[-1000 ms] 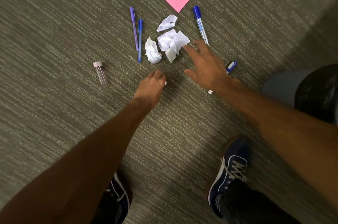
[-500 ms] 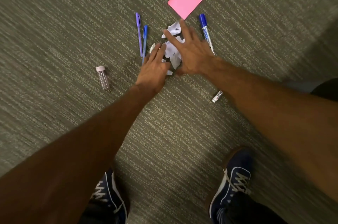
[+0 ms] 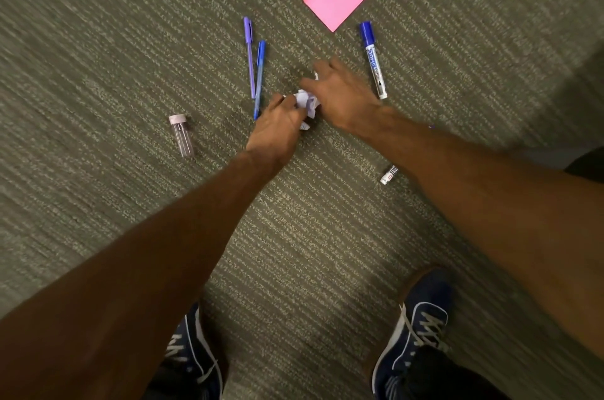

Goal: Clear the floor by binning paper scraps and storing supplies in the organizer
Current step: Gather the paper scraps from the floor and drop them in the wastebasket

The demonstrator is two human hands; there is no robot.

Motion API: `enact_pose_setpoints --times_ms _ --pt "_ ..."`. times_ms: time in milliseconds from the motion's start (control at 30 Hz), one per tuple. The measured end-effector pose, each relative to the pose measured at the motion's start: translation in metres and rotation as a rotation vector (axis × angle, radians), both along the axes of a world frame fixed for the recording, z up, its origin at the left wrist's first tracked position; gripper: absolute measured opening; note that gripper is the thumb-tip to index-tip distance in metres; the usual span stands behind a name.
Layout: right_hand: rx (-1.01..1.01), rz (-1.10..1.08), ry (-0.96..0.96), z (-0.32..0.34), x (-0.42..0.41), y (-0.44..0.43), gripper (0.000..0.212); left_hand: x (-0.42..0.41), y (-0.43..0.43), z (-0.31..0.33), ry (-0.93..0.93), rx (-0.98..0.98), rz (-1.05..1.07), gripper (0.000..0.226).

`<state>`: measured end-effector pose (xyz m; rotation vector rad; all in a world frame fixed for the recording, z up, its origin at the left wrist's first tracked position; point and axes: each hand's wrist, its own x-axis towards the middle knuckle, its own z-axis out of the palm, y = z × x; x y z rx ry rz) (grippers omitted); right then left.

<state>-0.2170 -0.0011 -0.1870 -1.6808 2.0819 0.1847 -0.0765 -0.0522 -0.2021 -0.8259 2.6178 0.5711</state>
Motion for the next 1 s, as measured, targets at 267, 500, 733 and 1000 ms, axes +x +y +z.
enact_pose_setpoints --times_ms 267,500,733,1000 --pt "-0.041 -0.053 -0.065 0.011 0.005 0.017 0.024 0.001 0.005 0.014 0.058 0.007 -0.054 0.031" --pt "-0.069 -0.243 -0.154 0.05 -0.007 0.038 0.011 0.002 0.008 0.057 0.076 0.037 -0.115 0.029" --pt "-0.185 -0.454 -0.276 0.13 -0.019 0.08 0.021 -0.016 0.014 0.136 0.152 0.002 -0.168 0.025" --pt "-0.268 -0.687 -0.282 0.224 -0.037 0.156 0.012 -0.07 0.062 0.239 0.25 0.004 -0.356 0.017"
